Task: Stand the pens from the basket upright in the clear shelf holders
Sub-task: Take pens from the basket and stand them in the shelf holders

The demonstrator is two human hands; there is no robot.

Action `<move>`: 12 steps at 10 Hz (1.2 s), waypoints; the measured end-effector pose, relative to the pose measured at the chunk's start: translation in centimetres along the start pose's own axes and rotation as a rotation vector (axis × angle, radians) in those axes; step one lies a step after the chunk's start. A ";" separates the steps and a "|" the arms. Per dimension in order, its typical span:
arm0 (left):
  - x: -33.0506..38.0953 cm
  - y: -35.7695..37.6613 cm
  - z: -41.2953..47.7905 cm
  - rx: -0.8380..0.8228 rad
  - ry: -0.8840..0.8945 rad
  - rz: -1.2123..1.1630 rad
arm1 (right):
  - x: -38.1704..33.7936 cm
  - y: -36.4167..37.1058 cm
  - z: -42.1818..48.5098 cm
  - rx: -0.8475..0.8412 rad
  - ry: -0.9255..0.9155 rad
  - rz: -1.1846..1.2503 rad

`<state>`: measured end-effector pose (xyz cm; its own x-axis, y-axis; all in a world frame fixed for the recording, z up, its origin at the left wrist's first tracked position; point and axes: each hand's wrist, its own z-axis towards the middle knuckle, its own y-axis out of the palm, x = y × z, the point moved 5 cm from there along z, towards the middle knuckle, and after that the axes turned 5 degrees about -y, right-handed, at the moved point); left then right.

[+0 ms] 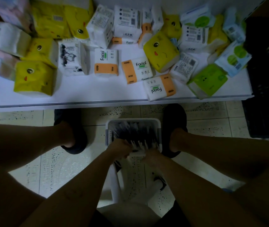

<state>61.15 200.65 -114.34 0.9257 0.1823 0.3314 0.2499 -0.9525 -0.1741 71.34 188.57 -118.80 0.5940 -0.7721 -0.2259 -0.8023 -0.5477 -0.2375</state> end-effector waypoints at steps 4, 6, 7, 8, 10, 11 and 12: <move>1.1 -0.4 -2.9 -0.134 -0.030 -0.426 | 1.0 -5.1 -4.3 0.340 0.091 0.298; 3.0 0.3 -5.0 -0.004 0.123 -0.467 | 0.4 -4.9 -7.6 0.361 -0.007 0.613; 3.8 -0.4 -6.7 0.063 0.254 -0.470 | -1.1 -5.2 -9.6 0.351 -0.080 0.662; 4.3 -1.0 -8.6 0.104 0.297 -0.445 | -2.6 -5.7 -11.5 0.421 -0.169 0.707; 5.9 -2.7 -12.4 0.123 0.350 -0.402 | -5.0 -6.8 -15.2 0.646 -0.369 0.604; 6.9 -4.1 -14.4 0.244 0.474 -0.383 | -6.3 -8.0 -17.0 0.785 -0.413 0.550; 7.8 -5.8 -16.5 0.363 0.659 -0.359 | -8.5 -9.8 -19.5 0.837 -0.528 0.598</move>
<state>62.23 203.58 -95.46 0.4443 0.1724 0.8791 0.6787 -0.7054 -0.2047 73.03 194.19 -96.11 0.2420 -0.4970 -0.8333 -0.7903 0.3974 -0.4664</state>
